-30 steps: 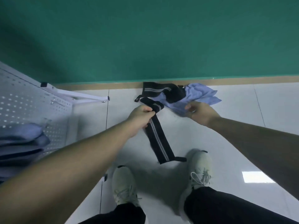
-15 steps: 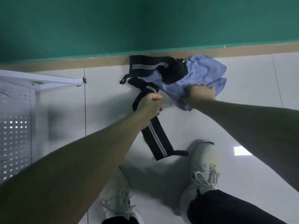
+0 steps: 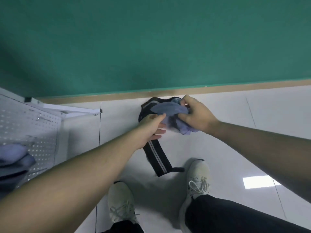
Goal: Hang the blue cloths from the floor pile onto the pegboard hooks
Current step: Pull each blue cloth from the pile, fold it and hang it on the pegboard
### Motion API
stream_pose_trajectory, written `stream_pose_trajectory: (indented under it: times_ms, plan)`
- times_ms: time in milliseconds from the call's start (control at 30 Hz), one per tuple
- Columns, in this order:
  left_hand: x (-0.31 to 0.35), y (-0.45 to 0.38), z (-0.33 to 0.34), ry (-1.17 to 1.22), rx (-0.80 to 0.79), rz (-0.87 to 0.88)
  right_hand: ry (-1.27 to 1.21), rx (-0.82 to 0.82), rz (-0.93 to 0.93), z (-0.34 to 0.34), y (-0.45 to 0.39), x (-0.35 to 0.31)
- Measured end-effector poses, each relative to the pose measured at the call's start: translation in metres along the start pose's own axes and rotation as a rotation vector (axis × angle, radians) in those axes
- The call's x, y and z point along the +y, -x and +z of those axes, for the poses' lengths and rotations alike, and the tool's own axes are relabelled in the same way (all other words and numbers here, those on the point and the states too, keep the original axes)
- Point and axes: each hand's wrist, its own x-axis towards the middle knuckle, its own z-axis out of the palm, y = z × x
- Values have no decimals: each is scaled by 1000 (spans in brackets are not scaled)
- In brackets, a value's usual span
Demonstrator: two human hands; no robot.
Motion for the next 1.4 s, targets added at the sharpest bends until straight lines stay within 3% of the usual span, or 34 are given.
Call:
stream_pose_trajectory:
  times_ms: [200, 367, 633, 933, 1033, 1300, 1400]
  plan:
    - [41, 76, 0, 318, -32, 65, -151, 31, -114, -43, 44, -67]
    - [44, 136, -4, 467, 22, 189, -6, 55, -208, -64, 85, -108]
    - [75, 231, -13, 519, 129, 446, 40, -54, -88, -86, 143, -136]
    - [116, 335, 0, 655, 5, 592, -333, 159, -363, -121, 216, -217]
    - [126, 362, 5, 659, -18, 616, -303, 142, -349, -131, 231, -243]
    - [140, 418, -1, 676, 4, 709, -196, 302, -286, -162, 253, -270]
    - [140, 431, 0, 709, -16, 708, -291, 330, -263, -170, 260, -279]
